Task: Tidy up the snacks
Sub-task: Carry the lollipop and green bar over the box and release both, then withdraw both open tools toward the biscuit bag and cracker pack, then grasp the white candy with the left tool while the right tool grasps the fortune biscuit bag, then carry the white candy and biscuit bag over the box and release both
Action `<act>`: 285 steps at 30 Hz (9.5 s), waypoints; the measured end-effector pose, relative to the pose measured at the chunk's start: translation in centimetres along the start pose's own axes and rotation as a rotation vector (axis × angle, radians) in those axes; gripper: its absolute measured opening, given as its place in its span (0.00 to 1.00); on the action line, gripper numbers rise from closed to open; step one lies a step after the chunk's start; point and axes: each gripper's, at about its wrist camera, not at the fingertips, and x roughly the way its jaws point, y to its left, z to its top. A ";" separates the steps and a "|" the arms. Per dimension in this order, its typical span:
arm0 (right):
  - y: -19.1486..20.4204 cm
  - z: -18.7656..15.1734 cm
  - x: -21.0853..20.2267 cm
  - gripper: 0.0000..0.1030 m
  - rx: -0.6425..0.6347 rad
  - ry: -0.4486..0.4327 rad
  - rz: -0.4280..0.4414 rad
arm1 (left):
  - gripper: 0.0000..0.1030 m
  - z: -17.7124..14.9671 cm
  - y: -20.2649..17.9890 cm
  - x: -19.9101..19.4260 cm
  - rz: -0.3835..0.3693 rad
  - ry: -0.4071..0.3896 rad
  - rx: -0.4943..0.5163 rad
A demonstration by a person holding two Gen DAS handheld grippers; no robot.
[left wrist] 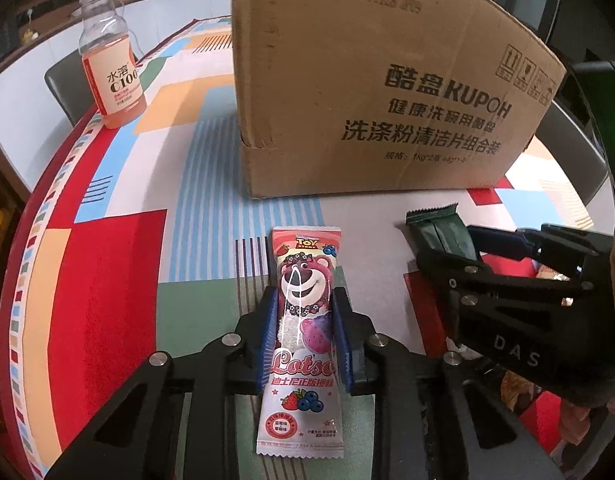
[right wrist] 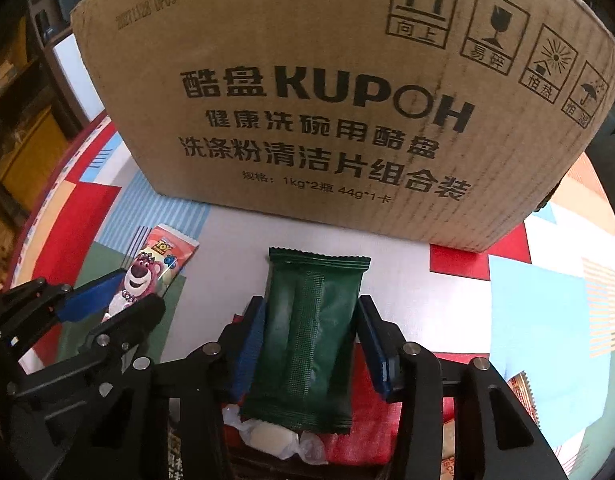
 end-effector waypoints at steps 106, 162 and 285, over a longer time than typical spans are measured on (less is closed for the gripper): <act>-8.1 6.0 -18.0 0.60 0.093 -0.480 0.063 | 0.51 11.4 -5.8 -15.4 0.019 -0.448 0.107; -10.4 -8.8 -11.5 0.60 0.174 -0.099 0.041 | 0.56 -1.5 -9.5 -5.4 -0.119 0.061 0.146; -8.8 6.5 -19.3 0.31 0.100 -0.540 0.107 | 0.12 13.3 -5.8 -16.0 -0.094 -0.481 0.119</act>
